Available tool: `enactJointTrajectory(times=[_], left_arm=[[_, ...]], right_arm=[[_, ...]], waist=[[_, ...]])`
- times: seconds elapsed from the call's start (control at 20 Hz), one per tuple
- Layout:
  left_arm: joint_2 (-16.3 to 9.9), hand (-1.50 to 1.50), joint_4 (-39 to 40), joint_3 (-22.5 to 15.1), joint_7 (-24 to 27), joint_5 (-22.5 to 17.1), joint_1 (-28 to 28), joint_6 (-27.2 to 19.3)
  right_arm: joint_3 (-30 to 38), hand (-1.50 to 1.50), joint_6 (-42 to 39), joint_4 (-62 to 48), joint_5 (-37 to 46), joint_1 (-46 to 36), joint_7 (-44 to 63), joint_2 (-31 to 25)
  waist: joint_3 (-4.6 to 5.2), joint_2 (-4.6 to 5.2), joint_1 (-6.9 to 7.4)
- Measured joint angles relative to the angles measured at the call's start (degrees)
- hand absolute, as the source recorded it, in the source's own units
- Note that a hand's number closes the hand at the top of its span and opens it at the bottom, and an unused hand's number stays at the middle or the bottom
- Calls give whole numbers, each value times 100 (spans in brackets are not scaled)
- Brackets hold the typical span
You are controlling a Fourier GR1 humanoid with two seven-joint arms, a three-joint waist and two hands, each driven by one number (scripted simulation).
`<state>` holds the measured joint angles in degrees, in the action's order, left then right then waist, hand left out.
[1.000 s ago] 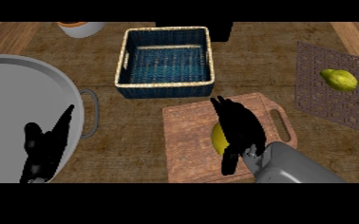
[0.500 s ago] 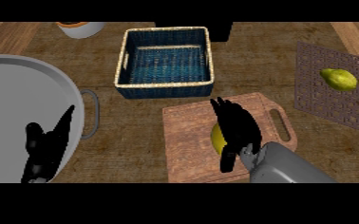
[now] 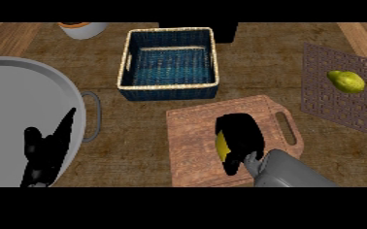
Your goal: Pick the lemon from the cutting board and place it in the basket
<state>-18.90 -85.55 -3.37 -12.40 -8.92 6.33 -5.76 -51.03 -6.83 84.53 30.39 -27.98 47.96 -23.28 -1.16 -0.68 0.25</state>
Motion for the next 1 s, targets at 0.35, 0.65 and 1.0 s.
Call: enactJointTrajectory(times=[0.35,0.65,1.0], left_arm=[[17,0,-65,17,-104,75,-11,26],[73,0,-12,-133,-97,155,-291,152],[117,0,96,-217,-174,181,-490,246]], right_arm=[[-86,150,-85,-206,391,-182,179,531],[-448,150,-54,-502,584,-1054,1164,1864],[-21,150,833,-329,627,-1931,1438,2195]], waist=[[18,11,25],[61,58,396],[63,65,597]])
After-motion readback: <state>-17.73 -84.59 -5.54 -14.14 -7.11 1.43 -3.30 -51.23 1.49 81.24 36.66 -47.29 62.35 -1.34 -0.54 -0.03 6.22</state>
